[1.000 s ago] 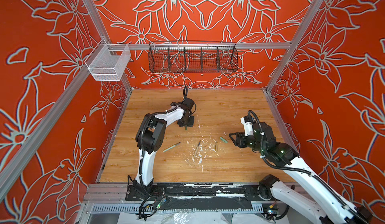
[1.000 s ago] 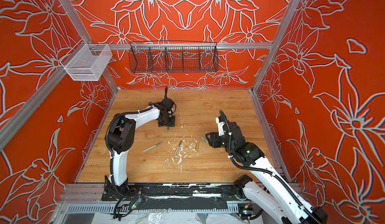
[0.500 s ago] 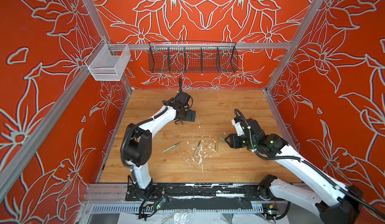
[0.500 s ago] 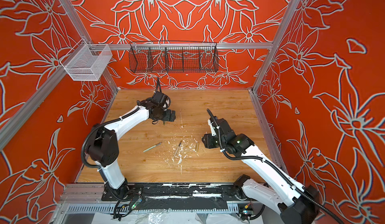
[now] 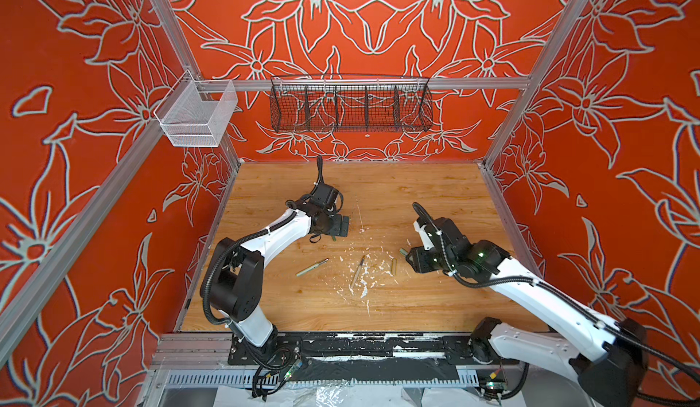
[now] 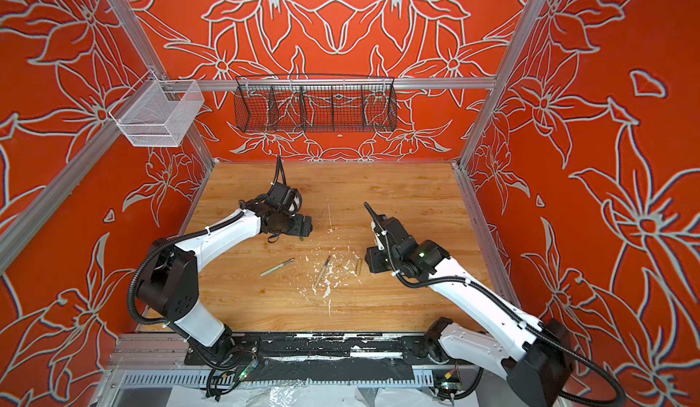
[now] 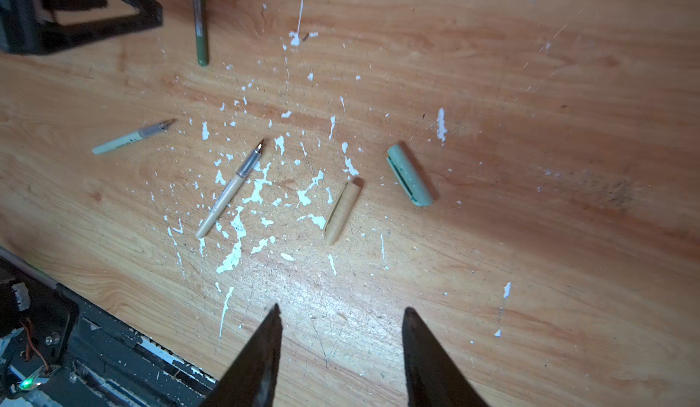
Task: Insert the pens into the pen caps
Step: 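Lay the capped green pen on the table and open the left gripper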
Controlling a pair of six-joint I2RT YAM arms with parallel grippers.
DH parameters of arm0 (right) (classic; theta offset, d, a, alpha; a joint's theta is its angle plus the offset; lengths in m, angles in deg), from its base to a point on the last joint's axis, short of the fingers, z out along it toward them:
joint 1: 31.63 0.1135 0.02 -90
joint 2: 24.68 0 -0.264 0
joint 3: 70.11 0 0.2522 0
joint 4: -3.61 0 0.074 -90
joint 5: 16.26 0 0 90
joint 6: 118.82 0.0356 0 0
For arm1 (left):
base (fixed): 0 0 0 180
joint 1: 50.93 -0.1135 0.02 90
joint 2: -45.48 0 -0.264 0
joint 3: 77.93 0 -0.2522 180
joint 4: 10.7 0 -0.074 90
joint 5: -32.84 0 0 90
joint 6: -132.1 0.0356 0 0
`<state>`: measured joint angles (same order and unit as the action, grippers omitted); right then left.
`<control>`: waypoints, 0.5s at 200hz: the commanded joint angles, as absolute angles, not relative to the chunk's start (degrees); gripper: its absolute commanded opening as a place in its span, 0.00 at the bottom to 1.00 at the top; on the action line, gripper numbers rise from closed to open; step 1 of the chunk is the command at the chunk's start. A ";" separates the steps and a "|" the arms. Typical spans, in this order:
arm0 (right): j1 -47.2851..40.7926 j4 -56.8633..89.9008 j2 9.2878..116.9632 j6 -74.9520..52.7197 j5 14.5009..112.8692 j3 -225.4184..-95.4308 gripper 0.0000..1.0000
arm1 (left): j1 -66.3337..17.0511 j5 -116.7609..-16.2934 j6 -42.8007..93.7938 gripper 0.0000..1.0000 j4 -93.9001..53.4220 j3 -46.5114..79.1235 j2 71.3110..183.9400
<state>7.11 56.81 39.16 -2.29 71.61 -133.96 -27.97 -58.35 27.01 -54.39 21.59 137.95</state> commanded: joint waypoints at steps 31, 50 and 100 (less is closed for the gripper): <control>12.11 57.21 50.55 -1.14 78.02 -136.41 0.52 | -27.71 -66.67 21.00 0.97 -50.35 34.07 119.13; 13.73 56.32 54.85 -1.05 79.29 -137.26 0.52 | -27.21 -67.12 20.99 0.97 -51.79 37.52 112.58; 14.68 53.10 63.34 -2.07 80.02 -138.74 0.51 | -26.85 -68.26 21.48 0.97 -51.24 43.39 102.53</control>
<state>14.37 54.03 60.82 -1.83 77.64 -136.89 -27.18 -66.35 22.29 -52.23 41.11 105.38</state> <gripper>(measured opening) 0.516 0.970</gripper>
